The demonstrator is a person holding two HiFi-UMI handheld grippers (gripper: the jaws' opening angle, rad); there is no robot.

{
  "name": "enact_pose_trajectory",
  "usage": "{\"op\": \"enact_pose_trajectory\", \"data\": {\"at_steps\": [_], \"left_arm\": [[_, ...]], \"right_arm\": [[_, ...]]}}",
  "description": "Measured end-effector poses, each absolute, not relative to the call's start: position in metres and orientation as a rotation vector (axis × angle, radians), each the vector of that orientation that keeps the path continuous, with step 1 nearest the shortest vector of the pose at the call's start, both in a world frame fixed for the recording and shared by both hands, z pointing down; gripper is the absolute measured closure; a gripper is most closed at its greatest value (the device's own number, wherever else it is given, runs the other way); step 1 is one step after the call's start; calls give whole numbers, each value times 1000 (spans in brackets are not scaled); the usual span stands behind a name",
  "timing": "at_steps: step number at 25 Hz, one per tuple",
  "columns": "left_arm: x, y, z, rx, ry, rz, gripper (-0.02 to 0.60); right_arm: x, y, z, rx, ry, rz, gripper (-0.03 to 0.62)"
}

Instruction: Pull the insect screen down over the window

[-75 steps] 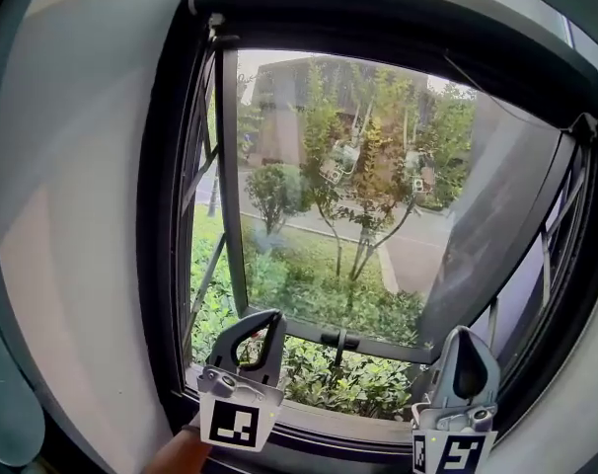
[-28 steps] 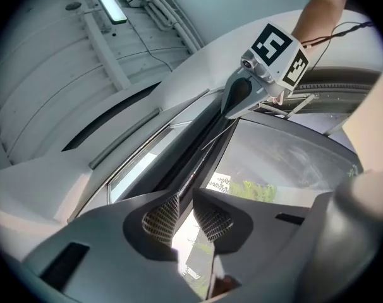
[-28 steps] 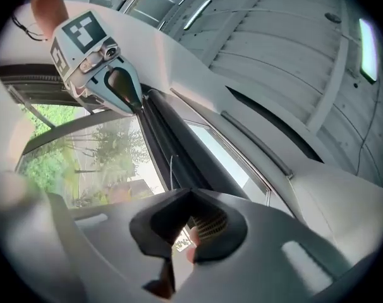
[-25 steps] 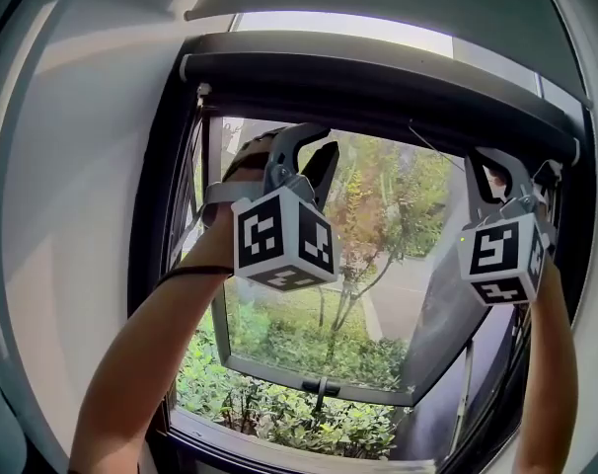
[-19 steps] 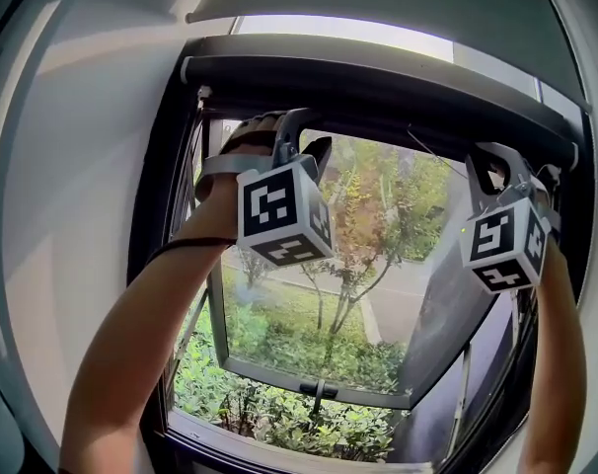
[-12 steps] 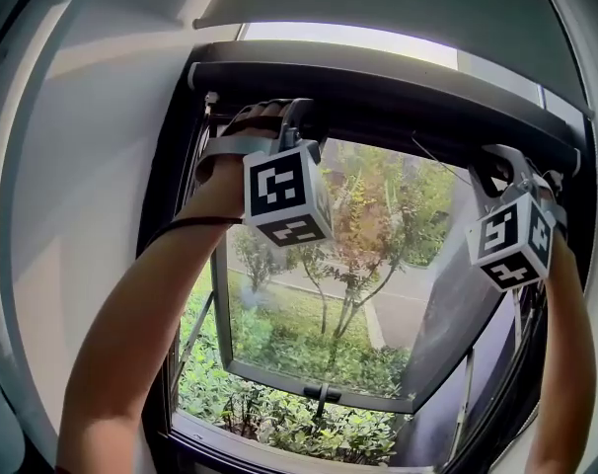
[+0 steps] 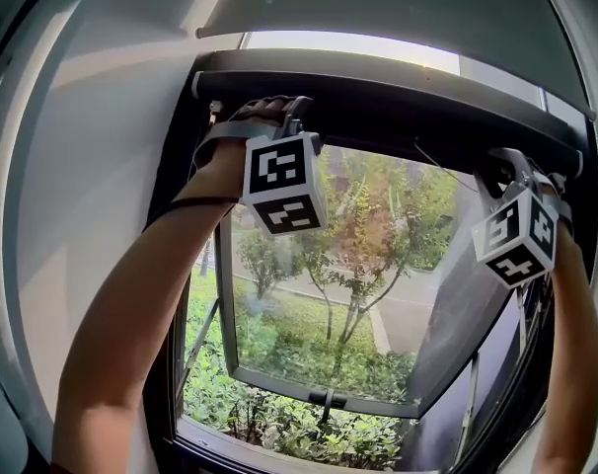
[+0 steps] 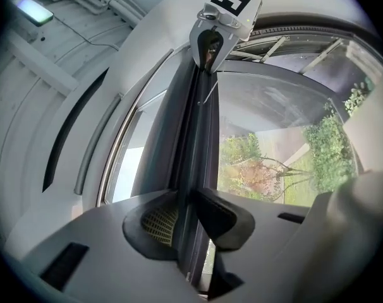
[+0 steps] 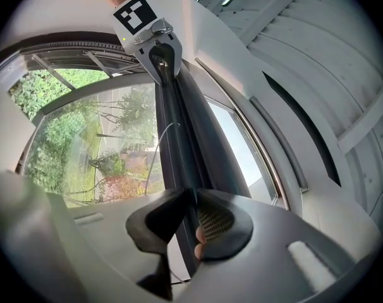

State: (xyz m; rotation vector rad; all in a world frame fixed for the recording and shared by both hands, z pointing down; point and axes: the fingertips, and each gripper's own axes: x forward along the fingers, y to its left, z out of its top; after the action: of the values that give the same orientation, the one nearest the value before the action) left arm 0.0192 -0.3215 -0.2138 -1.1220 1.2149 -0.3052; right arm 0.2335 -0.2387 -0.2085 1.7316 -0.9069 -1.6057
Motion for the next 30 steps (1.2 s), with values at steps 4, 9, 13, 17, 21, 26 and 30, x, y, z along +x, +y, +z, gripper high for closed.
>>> {"op": "enact_pose_trajectory", "data": {"at_steps": [4,9,13,17,21,26,30], "left_arm": [[23,-324,-213,-1128,1179,-416,523],[23,-327,-212,-1164,1138,-492,529],[22,-327,-211,-1175,1127,-513,532],[25,-326,-211,-1164,1117,-523,532],[24,-325,-210,-1162,1121,-511,531],[25,-323,-203,-1175,1115,-519,548],[24,-323,-198,-1172,1116,-531,548]], "right_arm": [[233,-240,-209,1697,-885,-1577,534],[231,-243,-209,1640,-895,-1545,539],[231,-243,-208,1617,-977,-1533,539],[236,-241,-209,1640,-1021,-1507,539],[232,-238,-210,1646,-951,-1506,540],[227,-235,-203,1622,-946,-1529,542],[227,-235,-198,1613,-936,-1541,542]]}}
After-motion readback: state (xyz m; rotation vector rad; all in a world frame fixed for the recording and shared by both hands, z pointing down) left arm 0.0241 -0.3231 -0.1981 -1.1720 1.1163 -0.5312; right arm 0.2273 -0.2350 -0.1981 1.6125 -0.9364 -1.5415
